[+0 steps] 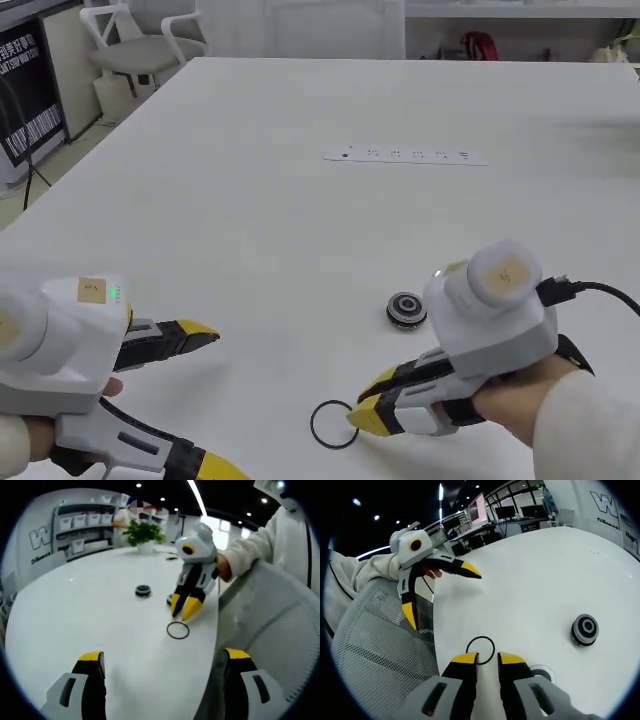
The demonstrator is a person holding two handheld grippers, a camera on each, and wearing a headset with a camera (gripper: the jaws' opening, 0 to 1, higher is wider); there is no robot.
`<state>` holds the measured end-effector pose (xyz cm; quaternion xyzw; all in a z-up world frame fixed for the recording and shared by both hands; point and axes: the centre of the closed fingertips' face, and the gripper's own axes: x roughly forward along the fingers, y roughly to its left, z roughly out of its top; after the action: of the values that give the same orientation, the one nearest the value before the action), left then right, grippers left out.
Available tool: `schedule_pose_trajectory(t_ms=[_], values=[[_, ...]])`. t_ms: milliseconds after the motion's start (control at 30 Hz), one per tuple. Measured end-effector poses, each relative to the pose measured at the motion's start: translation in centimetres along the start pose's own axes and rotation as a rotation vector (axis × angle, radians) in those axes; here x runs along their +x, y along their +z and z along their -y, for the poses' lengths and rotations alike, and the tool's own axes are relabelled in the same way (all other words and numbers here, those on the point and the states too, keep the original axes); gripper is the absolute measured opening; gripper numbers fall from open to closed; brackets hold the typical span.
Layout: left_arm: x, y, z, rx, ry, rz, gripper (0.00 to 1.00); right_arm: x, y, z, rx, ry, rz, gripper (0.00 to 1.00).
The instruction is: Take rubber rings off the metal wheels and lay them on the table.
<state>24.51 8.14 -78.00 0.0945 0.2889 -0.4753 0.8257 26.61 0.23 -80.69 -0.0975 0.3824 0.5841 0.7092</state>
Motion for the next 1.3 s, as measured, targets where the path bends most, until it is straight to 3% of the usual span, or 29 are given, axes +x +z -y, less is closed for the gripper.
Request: schedule_pose_trajectory(t_ms=[300, 600, 900, 1200, 1300], values=[[0.0, 0.1, -0.1, -0.017, -0.001, 0.012, 1.00, -1.7, 1.5, 0.8, -0.021, -0.028, 0.056, 0.19], [0.0, 0.5, 0.0, -0.035, -0.007, 0.034, 1.00, -3.3, 1.9, 1.9, -0.058, -0.063, 0.076, 0.27], [-0.1, 1.1, -0.4, -0.055, -0.003, 0.064, 1.00, -6.8, 3.1, 3.8, -0.004, -0.100, 0.202, 0.33], [-0.3, 1.9, -0.9, 0.001, 0.008, 0.048, 1.00, -10.7, 1.5, 5.6, 0.033, -0.184, 0.282, 0.41], [-0.5, 2.6, -1.0, -0.005, 0.006, 0.067, 1.00, -11.4, 0.6, 5.9, 0.055, -0.197, 0.295, 0.43]])
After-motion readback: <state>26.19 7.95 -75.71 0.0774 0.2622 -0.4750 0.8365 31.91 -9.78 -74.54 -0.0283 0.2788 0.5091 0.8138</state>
